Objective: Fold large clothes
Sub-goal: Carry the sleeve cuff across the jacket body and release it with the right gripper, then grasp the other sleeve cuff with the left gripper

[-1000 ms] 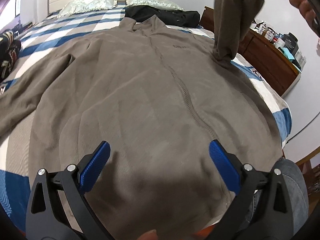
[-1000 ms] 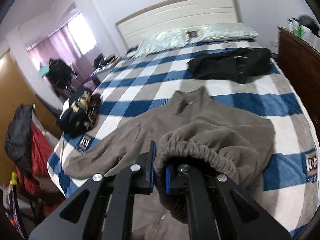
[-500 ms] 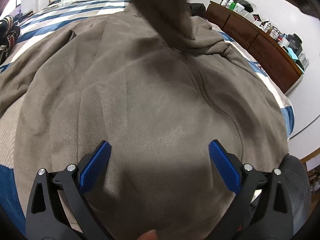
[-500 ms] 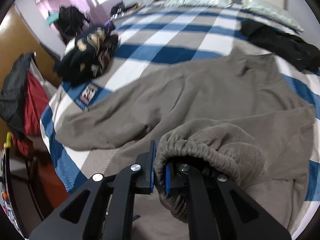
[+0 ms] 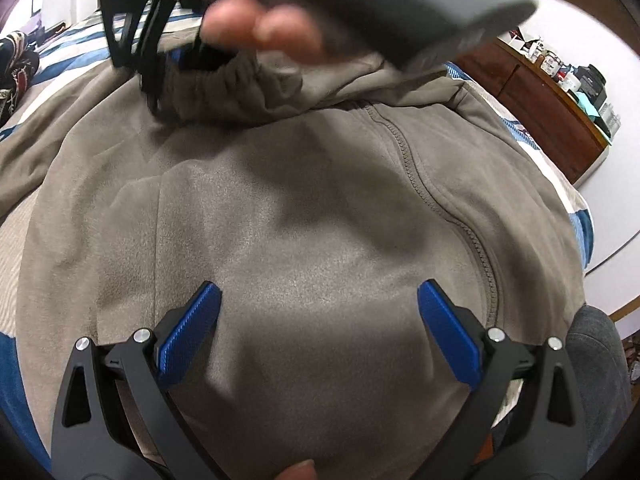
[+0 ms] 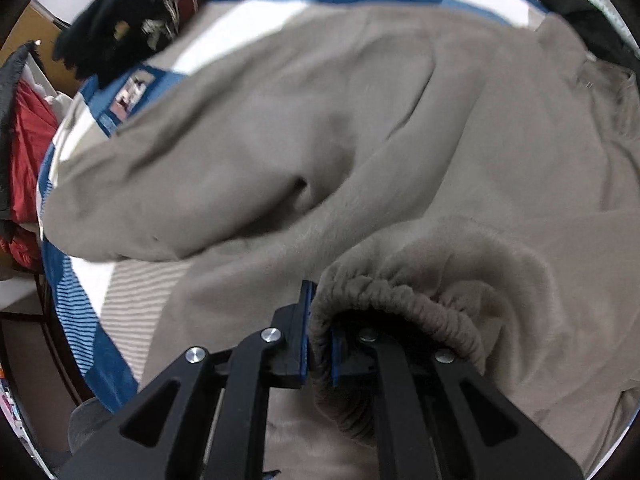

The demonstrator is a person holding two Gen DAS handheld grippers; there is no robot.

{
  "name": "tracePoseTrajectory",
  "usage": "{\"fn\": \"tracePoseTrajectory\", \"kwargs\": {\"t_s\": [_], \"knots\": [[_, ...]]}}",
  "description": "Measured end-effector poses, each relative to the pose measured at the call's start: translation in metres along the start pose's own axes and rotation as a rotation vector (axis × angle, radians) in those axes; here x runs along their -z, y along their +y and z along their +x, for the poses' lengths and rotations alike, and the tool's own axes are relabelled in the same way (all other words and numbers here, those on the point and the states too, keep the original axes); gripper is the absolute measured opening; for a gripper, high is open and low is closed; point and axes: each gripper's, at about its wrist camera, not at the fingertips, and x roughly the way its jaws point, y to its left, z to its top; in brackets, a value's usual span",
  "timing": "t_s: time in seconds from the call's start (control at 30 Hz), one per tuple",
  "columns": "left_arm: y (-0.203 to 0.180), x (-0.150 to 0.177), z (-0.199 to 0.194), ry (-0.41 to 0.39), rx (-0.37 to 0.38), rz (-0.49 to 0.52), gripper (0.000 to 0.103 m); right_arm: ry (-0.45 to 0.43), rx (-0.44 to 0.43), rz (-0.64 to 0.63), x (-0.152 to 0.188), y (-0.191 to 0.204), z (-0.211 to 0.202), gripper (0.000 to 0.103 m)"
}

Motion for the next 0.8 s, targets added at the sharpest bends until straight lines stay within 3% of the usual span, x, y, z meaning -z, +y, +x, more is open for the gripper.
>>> {"fn": "tracePoseTrajectory", "kwargs": {"t_s": [0.13,0.2,0.23,0.27,0.33,0.4,0.6,0.8], "knots": [[0.006,-0.005,-0.011,-0.030,0.033,-0.039,0.097,0.014,-0.026,0.059,0.000,-0.007,0.008,0.010],[0.010,-0.007,-0.021,-0.057,0.036,-0.055,0.097,0.022,-0.041,0.063,0.000,-0.008,0.004,0.016],[0.012,-0.007,-0.025,-0.071,0.031,-0.061,0.097,0.028,-0.066,0.064,0.000,-0.007,0.000,0.028],[0.015,-0.006,-0.027,-0.080,0.028,-0.070,0.097,0.034,-0.107,0.064,0.000,-0.006,-0.005,0.051],[0.020,-0.005,-0.026,-0.073,0.025,-0.090,0.097,0.024,-0.165,0.065,0.000,-0.002,-0.020,0.083],[0.019,-0.006,-0.029,-0.087,0.028,-0.091,0.097,-0.011,-0.205,0.061,0.001,0.002,-0.045,0.092],[0.001,-0.016,-0.044,-0.117,-0.007,-0.011,0.097,-0.152,-0.331,0.059,0.021,-0.031,-0.140,0.098],[0.000,-0.044,-0.045,-0.128,-0.042,-0.049,0.097,-0.255,-0.455,0.089,0.063,-0.085,-0.191,0.098]]}}
